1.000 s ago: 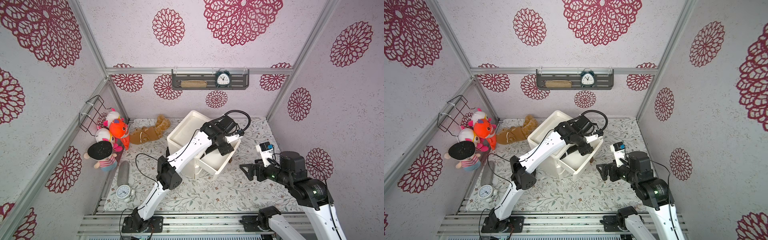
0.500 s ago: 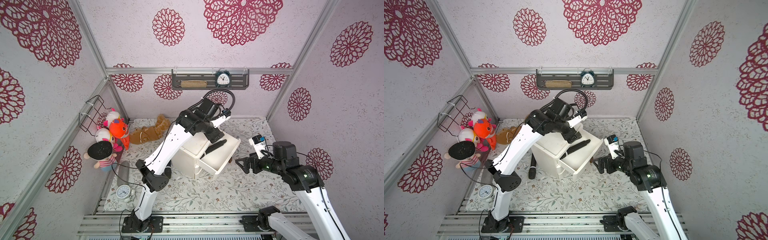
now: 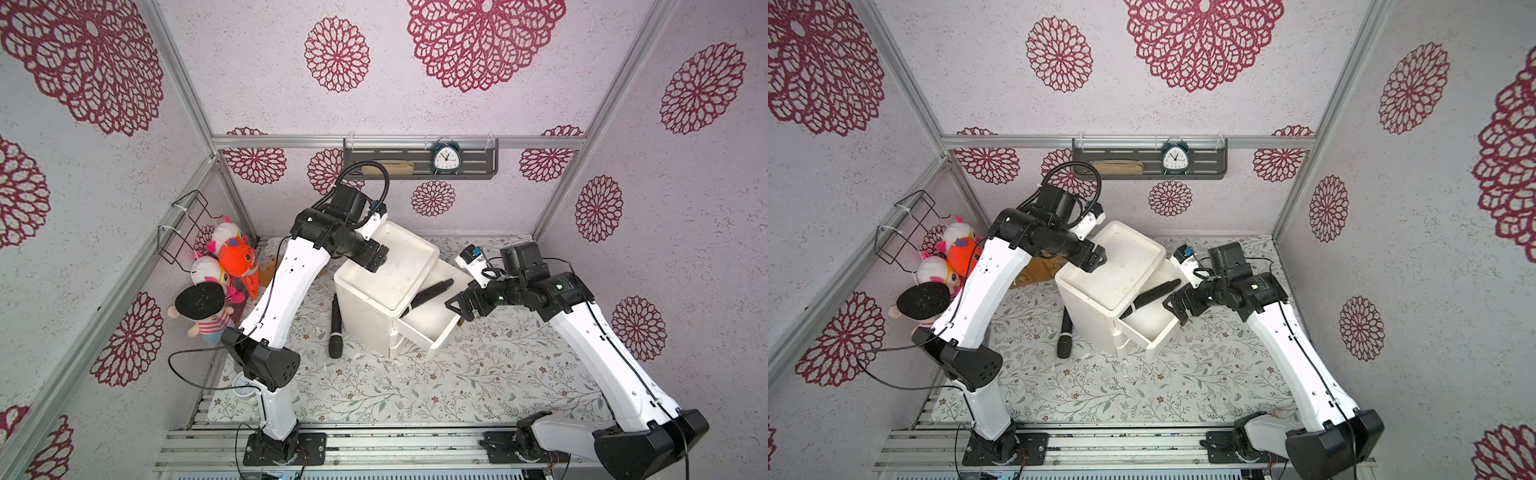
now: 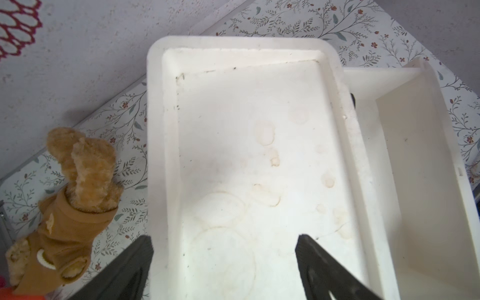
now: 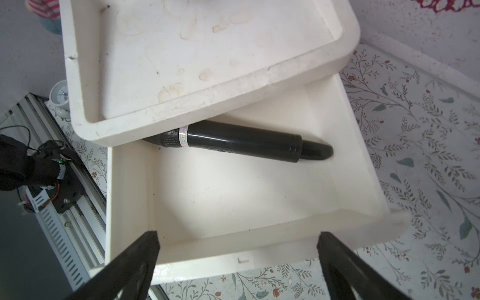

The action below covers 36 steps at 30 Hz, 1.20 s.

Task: Take the microphone out of the drawer
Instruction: Pick up the microphone from the drawer.

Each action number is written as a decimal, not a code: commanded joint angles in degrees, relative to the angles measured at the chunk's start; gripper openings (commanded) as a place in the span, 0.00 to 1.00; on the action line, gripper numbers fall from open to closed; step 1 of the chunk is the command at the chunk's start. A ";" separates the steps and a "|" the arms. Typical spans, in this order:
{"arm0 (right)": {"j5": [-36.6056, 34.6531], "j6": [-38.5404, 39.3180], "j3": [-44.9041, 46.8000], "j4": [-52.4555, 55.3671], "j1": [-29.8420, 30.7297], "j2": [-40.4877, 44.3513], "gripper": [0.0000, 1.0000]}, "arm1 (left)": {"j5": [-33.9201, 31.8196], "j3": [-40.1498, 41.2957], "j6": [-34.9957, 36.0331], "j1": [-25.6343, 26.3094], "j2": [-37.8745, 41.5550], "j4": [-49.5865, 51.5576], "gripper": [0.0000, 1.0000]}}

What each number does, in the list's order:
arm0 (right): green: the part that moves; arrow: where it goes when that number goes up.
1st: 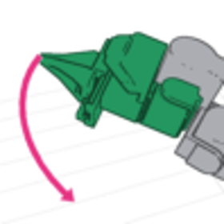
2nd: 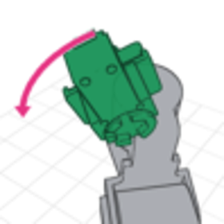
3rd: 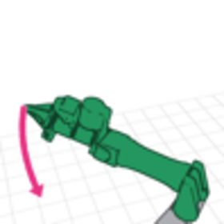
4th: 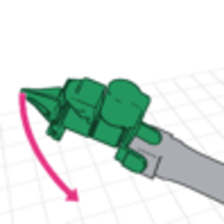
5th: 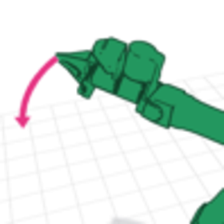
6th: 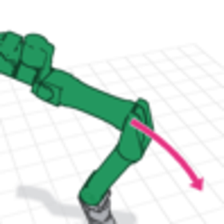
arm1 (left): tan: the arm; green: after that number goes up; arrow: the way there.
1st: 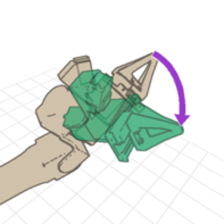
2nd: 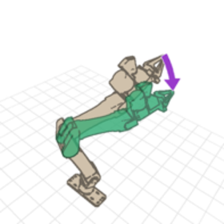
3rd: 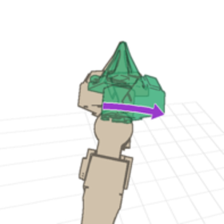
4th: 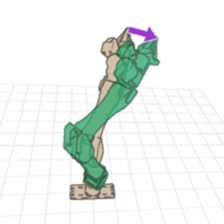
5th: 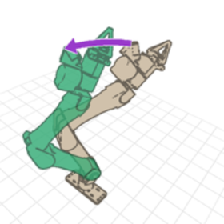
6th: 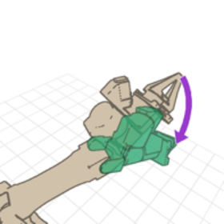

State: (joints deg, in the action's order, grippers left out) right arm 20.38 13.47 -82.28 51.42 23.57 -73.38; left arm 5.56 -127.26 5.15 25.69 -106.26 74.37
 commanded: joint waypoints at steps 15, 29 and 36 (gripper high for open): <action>-7.53 26.80 -7.38 -1.69 5.75 -15.80 0.98 | 8.39 11.91 -1.73 -8.45 7.18 -7.19 0.97; -14.72 36.02 -11.47 1.91 11.63 -24.16 0.87 | 12.39 13.74 -0.77 -10.41 7.13 -7.88 0.97; -17.50 36.27 -8.78 1.17 13.38 -22.71 0.61 | 13.97 11.12 -0.46 -10.41 5.04 -5.91 0.97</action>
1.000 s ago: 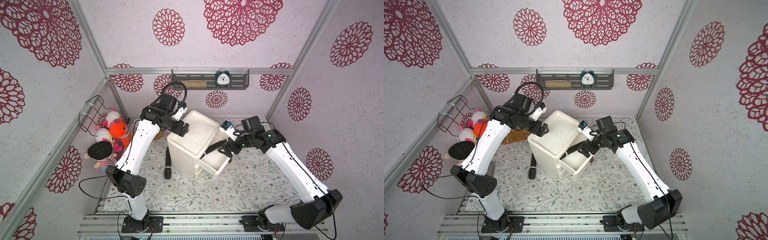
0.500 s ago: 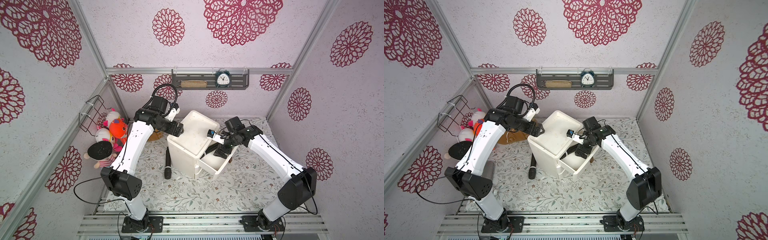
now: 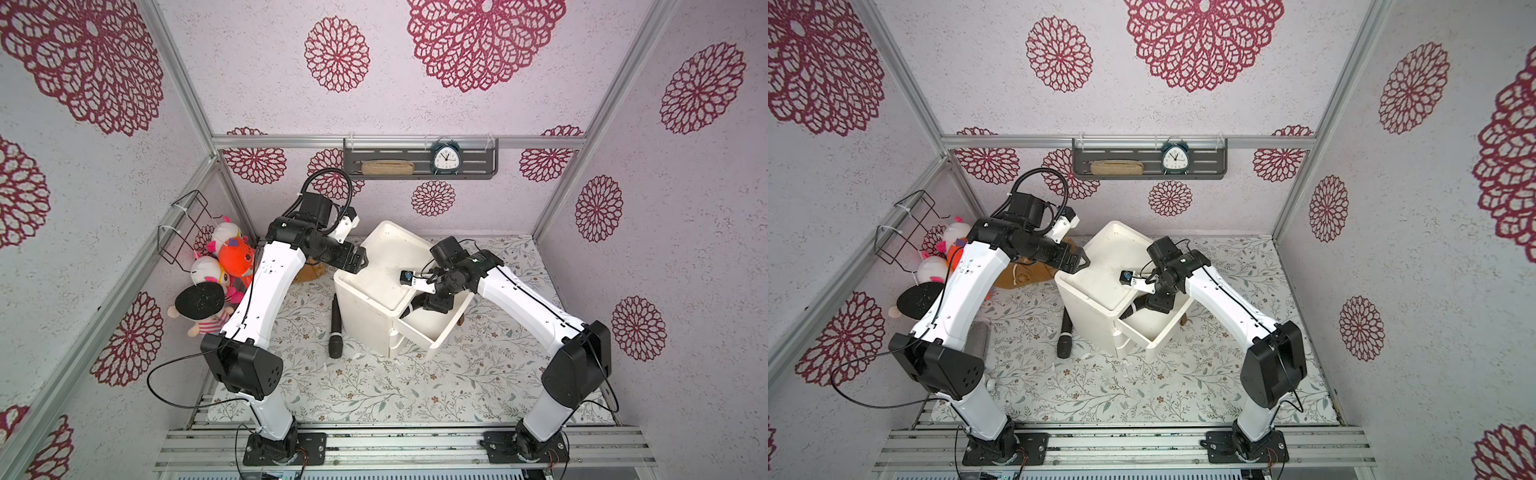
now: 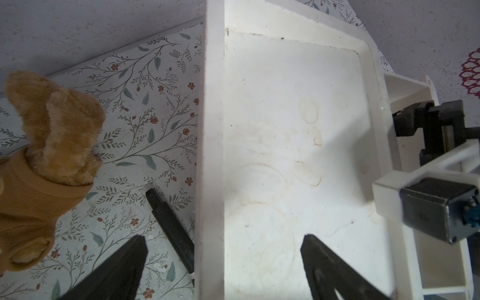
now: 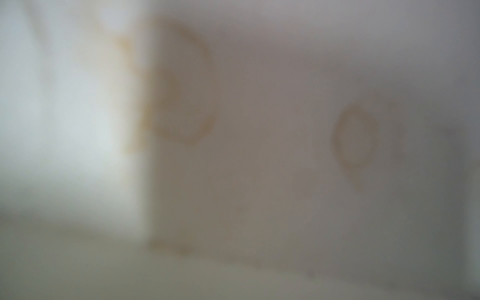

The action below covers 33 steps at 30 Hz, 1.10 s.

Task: Take the microphone out of the drawer
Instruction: Pick up the microphone from the drawer.

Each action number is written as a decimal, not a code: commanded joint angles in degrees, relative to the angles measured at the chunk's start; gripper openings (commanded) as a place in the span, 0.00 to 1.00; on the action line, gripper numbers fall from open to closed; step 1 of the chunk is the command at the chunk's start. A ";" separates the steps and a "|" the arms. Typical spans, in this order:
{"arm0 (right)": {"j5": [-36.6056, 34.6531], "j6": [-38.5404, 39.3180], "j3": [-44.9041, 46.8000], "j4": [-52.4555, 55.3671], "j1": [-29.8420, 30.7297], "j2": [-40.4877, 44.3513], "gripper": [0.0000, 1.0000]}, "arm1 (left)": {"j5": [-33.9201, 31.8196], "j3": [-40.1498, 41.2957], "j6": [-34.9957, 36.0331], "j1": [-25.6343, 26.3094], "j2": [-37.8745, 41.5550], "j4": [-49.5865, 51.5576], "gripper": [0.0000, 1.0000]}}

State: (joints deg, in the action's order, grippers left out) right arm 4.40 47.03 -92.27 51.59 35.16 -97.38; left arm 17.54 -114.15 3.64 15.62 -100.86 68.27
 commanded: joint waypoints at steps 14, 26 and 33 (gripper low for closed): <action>-8.05 5.75 6.42 -2.61 3.66 6.09 0.32 | 2.44 -4.46 0.66 -0.13 -2.90 1.94 0.97; -32.80 16.28 11.58 -10.05 10.64 10.29 0.13 | 2.45 -5.20 0.20 0.02 -3.50 1.89 0.97; -43.70 30.10 20.02 -23.31 12.41 12.66 0.02 | 2.90 -5.17 0.40 -0.04 -3.42 1.17 0.97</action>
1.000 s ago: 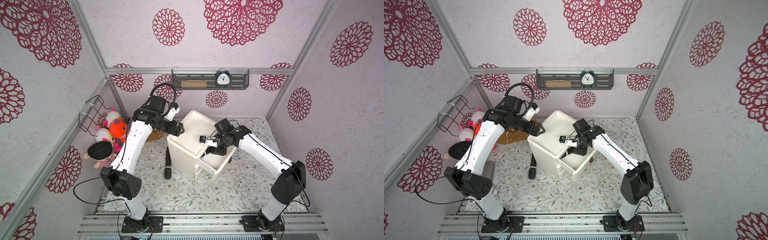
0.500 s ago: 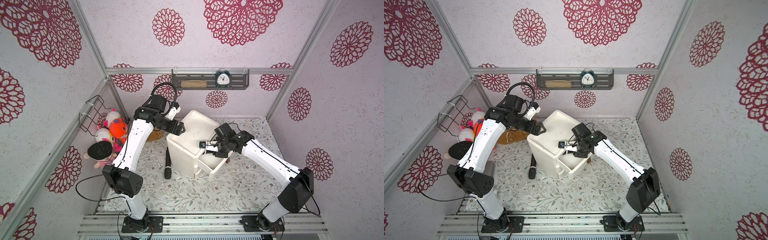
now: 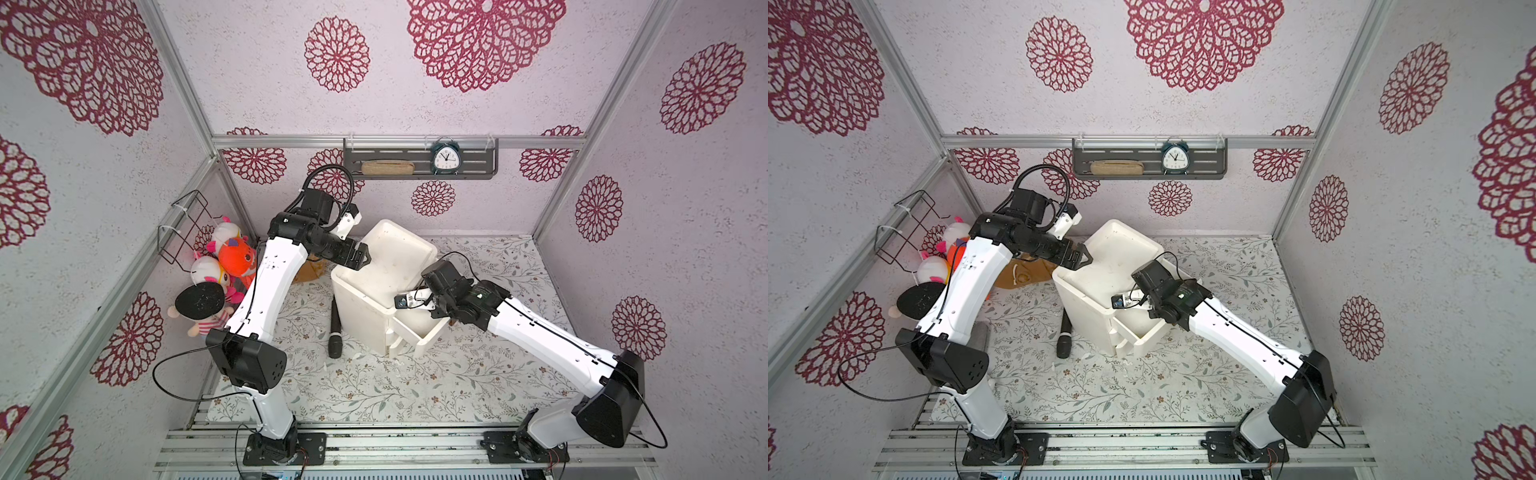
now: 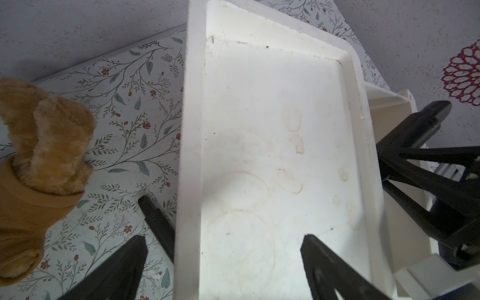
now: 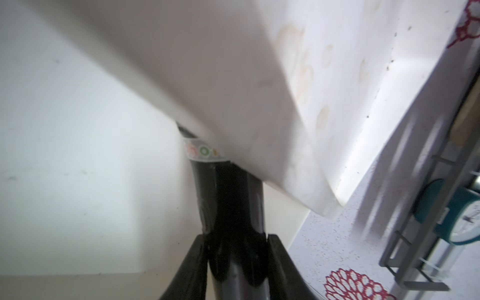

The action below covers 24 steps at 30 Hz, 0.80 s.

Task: Take the microphone out of the drawer
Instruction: Pick up the microphone from the drawer.

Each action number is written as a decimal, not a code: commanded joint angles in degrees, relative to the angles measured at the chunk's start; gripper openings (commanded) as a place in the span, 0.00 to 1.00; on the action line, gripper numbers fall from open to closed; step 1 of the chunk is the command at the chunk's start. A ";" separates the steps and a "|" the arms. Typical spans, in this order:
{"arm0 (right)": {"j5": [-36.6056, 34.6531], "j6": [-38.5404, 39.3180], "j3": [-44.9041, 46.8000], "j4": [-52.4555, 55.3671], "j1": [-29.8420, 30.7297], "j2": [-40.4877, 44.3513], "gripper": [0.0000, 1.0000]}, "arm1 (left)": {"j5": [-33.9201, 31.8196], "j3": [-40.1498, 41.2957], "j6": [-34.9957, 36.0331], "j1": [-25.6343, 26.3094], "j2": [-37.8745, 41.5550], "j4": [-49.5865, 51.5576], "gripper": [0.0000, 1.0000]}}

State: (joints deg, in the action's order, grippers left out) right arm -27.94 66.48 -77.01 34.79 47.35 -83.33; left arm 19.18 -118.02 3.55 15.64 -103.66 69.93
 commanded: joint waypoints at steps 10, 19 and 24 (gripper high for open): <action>-12.93 14.38 6.46 -9.64 0.10 1.78 0.00 | 1.74 -1.68 1.02 -0.15 -0.81 -0.54 0.97; -15.58 12.77 5.64 -6.18 -0.65 6.99 0.00 | 2.62 -1.43 0.58 0.00 -1.39 -1.11 0.97; -12.86 3.37 3.11 -0.95 -2.47 10.11 0.00 | 2.54 -1.34 0.44 -0.02 -1.44 -1.29 0.97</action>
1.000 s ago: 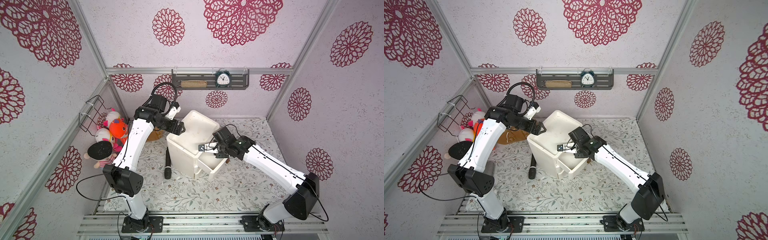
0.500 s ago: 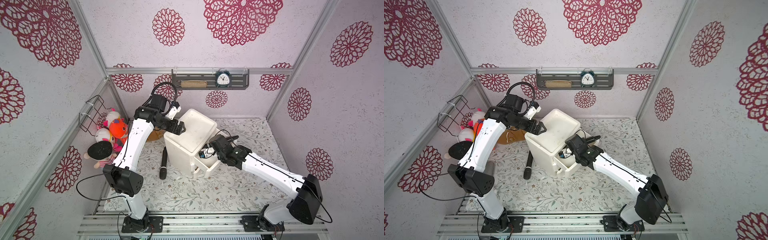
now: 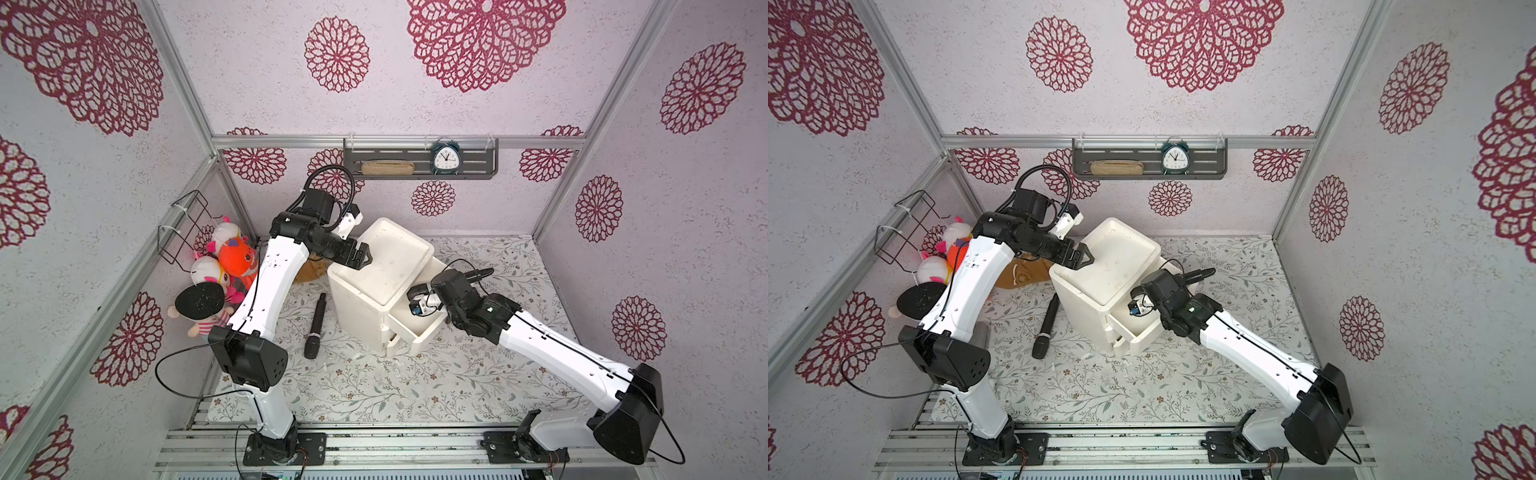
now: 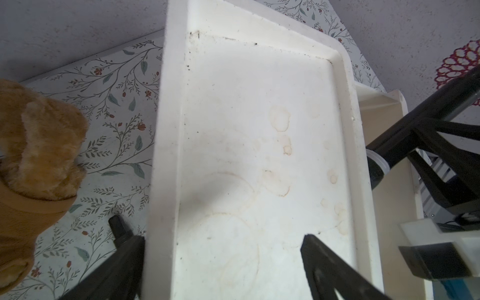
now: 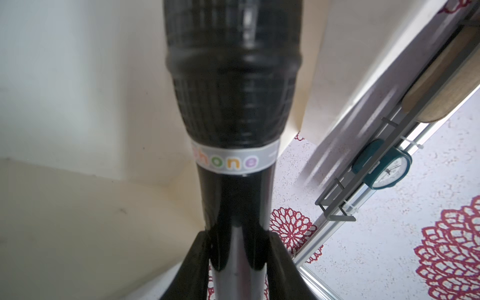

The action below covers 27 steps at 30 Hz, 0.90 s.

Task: Take the microphone out of the drawer
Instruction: Pick up the microphone from the drawer, then place the microphone at the center of the board.

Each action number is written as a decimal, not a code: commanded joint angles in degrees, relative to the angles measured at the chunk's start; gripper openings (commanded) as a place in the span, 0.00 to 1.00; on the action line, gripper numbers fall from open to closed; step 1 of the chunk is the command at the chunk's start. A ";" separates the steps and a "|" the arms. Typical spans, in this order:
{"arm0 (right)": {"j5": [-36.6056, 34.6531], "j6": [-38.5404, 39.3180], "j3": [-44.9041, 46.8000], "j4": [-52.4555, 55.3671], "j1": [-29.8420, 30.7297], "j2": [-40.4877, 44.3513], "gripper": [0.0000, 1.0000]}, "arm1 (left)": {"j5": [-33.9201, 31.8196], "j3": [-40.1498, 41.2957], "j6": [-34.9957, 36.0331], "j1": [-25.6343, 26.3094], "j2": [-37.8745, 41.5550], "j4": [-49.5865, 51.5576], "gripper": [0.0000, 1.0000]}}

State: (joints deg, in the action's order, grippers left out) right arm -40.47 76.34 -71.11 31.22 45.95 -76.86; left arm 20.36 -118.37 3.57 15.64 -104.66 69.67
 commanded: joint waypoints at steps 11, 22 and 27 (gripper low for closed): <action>10.06 -31.02 -4.31 7.77 -9.42 8.56 0.00 | 0.47 -0.03 0.51 0.00 0.24 -0.85 0.97; 21.86 -57.86 -3.79 13.83 -25.00 5.41 0.00 | 0.60 0.68 0.62 0.00 0.12 -0.85 0.97; 28.37 -67.94 -0.07 13.94 -32.26 2.84 0.00 | 0.50 1.11 1.17 -0.12 0.18 -0.85 0.97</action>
State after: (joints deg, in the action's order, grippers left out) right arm -17.52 18.76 -72.18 44.38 16.67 -72.73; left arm 20.27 -118.08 3.62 15.64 -104.66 69.63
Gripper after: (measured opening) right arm 0.336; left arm 0.973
